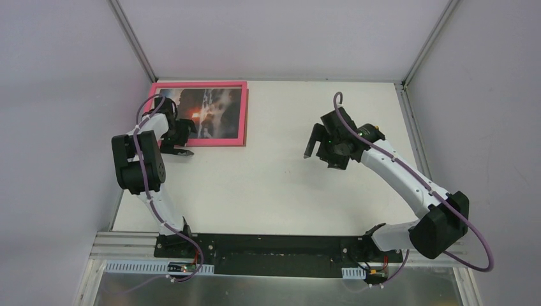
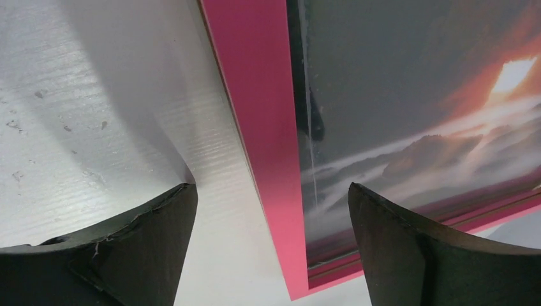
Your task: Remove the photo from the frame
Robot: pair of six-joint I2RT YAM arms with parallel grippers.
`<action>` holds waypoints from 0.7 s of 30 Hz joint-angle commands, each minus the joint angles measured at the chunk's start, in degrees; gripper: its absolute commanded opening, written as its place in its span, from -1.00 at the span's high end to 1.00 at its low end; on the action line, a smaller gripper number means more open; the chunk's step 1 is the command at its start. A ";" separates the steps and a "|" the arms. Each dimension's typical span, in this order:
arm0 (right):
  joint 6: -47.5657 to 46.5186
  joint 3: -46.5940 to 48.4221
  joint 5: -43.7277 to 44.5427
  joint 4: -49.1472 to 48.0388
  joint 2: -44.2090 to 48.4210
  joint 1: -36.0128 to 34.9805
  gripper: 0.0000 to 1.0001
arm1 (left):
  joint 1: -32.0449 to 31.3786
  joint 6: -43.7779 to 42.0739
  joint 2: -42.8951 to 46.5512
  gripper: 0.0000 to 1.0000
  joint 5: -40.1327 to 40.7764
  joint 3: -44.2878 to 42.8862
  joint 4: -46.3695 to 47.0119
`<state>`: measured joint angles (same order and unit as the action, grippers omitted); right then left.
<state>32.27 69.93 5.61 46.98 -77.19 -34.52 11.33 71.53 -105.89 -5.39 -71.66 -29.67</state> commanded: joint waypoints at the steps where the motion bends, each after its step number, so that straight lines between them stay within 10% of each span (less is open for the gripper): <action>1: -1.11 -0.25 0.26 1.34 1.90 1.96 -0.80 | 0.18 2.73 -0.41 -0.79 2.92 -0.45 1.50; 21: -2.87 2.28 -2.54 1.44 -2.56 4.29 -0.82 | 0.25 3.10 -1.34 0.49 7.16 0.72 2.16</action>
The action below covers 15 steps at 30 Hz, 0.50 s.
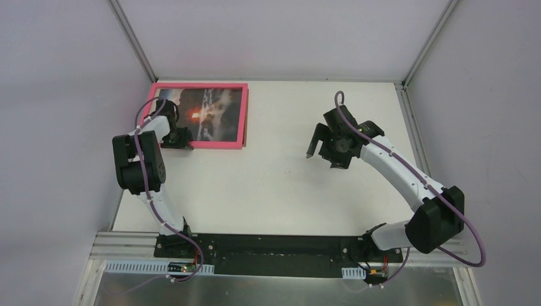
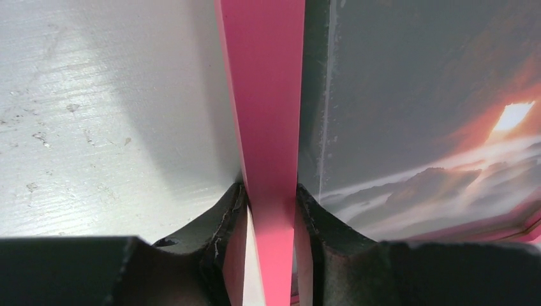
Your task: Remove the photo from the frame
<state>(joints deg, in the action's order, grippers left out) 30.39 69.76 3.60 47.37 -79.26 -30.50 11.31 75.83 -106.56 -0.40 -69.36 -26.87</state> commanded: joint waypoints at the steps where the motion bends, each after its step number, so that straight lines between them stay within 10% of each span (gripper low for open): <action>1: -1.03 2.63 -0.53 1.04 -0.52 0.34 -0.82 | 0.29 -1.60 -0.56 0.51 2.24 -2.10 -0.71; 15: -0.20 1.47 -0.64 0.57 0.36 0.33 -0.84 | 0.29 -4.12 2.40 0.95 1.20 -9.24 -2.39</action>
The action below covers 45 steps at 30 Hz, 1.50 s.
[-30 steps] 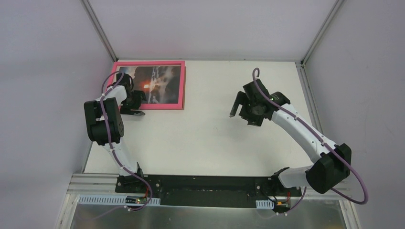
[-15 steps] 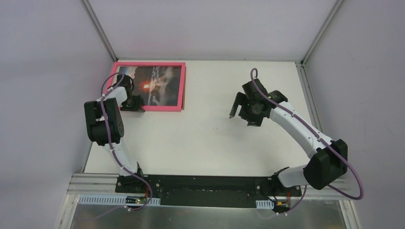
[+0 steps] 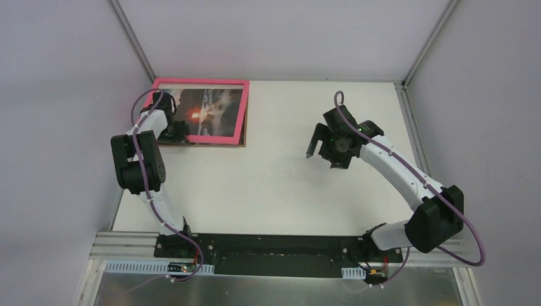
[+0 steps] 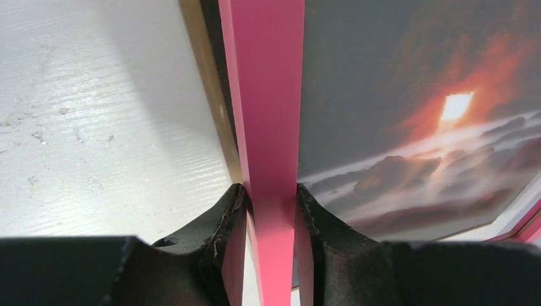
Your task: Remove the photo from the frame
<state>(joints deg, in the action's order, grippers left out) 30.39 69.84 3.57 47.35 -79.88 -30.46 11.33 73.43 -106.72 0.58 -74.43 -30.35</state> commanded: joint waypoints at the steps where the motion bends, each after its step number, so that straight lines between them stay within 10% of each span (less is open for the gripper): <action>1: -0.12 1.19 -0.53 0.66 1.08 0.23 -0.84 | 0.26 -1.74 2.83 1.00 0.03 -4.44 1.00; 30: -1.38 -4.29 -1.59 -0.07 8.40 0.25 -0.87 | 0.72 -0.79 17.47 1.00 -2.36 -1.67 -4.78; 45: -1.98 -7.78 -6.95 -0.63 11.92 -0.50 -0.88 | 0.67 0.87 46.18 1.00 4.18 24.80 -16.21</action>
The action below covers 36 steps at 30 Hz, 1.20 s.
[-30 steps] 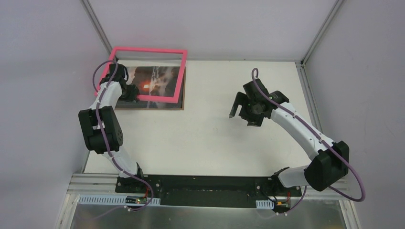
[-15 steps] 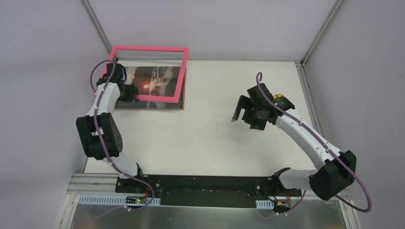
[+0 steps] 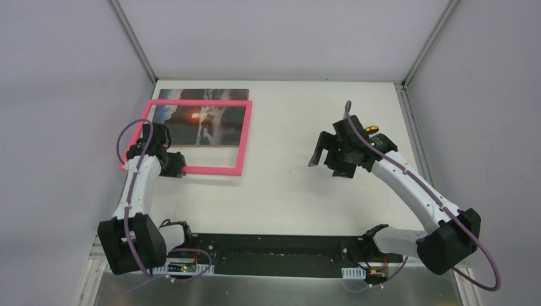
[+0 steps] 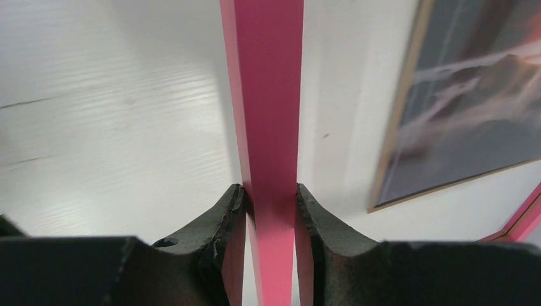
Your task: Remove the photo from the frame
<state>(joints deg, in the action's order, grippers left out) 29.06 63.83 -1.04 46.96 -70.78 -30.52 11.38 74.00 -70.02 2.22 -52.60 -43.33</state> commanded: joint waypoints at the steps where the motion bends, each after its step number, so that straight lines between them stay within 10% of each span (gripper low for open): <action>1: -0.41 -2.23 -2.57 -0.35 3.13 -0.68 -0.88 | 0.66 -0.03 12.43 1.00 2.08 3.89 -4.57; 11: 1.90 -4.28 -2.16 -0.58 5.22 -4.58 -0.88 | 0.68 -1.56 28.85 1.00 8.74 5.13 -26.33; 36: 1.62 -4.97 -0.21 0.85 7.68 -5.87 -0.89 | 0.66 5.12 20.41 1.00 12.71 2.99 -40.59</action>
<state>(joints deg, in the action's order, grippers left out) 30.81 58.48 -2.20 46.98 -64.75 -36.16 11.70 78.02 -48.31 11.44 -46.52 -81.38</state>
